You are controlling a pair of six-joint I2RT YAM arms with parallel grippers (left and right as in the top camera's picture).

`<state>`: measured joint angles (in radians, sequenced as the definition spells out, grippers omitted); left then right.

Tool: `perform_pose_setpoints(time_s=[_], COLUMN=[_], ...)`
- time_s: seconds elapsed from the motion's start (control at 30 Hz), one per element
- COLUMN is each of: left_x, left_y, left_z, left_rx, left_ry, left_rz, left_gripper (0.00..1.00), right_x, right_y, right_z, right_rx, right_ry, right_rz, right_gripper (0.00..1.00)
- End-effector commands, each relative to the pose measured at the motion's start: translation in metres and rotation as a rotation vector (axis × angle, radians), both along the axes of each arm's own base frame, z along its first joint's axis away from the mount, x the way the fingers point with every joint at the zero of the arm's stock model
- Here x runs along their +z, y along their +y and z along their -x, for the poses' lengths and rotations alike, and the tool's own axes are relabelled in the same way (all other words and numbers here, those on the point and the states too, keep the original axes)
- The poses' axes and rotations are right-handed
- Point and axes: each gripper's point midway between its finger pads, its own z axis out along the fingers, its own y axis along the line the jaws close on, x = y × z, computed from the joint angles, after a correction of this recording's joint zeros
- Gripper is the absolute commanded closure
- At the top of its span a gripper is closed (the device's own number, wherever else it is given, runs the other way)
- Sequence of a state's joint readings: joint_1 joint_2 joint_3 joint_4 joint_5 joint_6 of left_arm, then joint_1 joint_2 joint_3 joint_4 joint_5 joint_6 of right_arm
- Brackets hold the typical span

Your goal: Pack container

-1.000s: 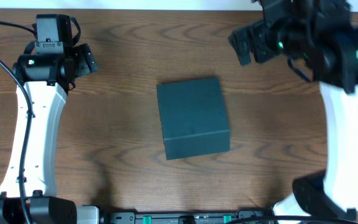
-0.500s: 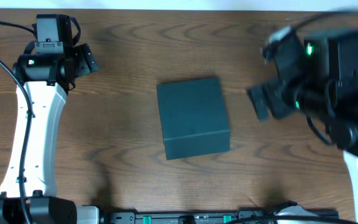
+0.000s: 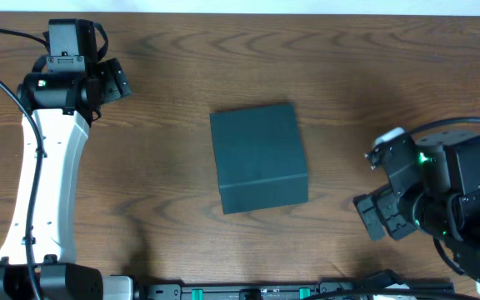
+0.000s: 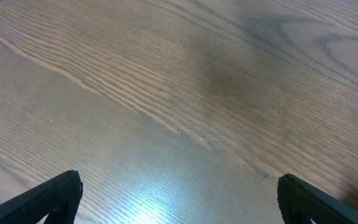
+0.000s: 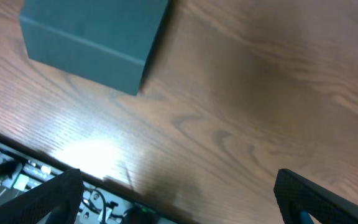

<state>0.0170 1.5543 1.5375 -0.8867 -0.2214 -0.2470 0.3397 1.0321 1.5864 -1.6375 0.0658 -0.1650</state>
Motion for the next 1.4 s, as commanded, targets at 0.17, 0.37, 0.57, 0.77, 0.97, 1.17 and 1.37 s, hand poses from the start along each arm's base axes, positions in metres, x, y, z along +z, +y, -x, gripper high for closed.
perform_pose_setpoints(time_s=[0.17, 0.37, 0.57, 0.77, 0.97, 1.17, 1.37], left_x=[0.000, 0.000, 0.000, 0.000, 0.000, 0.000, 0.000], left_y=[0.004, 0.004, 0.004, 0.004, 0.004, 0.004, 0.004], left_z=[0.000, 0.000, 0.000, 0.000, 0.000, 0.000, 0.000], left_rx=[0.007, 0.007, 0.007, 0.007, 0.007, 0.007, 0.008], left_ry=[0.007, 0.007, 0.007, 0.007, 0.007, 0.007, 0.007], left_rz=[-0.019, -0.019, -0.019, -0.019, -0.019, -0.019, -0.019], left_gripper=[0.01, 0.01, 0.01, 0.01, 0.01, 0.01, 0.01], right_x=[-0.027, -0.045, -0.041, -0.038, -0.056, -0.080, -0.107], right_y=[-0.011, 0.006, 0.039, 0.055, 0.057, 0.044, 0.039], right_z=[0.025, 0.017, -0.020, -0.054, -0.065, -0.066, -0.061], right_rx=[0.002, 0.040, 0.120, 0.149, 0.153, 0.077, 0.056], right_ry=[0.029, -0.075, -0.319, -0.561, -0.692, -0.733, -0.746], right_rz=[0.026, -0.080, -0.255, -0.337, -0.372, -0.409, -0.416], right_gripper=[0.01, 0.01, 0.01, 0.01, 0.01, 0.01, 0.01])
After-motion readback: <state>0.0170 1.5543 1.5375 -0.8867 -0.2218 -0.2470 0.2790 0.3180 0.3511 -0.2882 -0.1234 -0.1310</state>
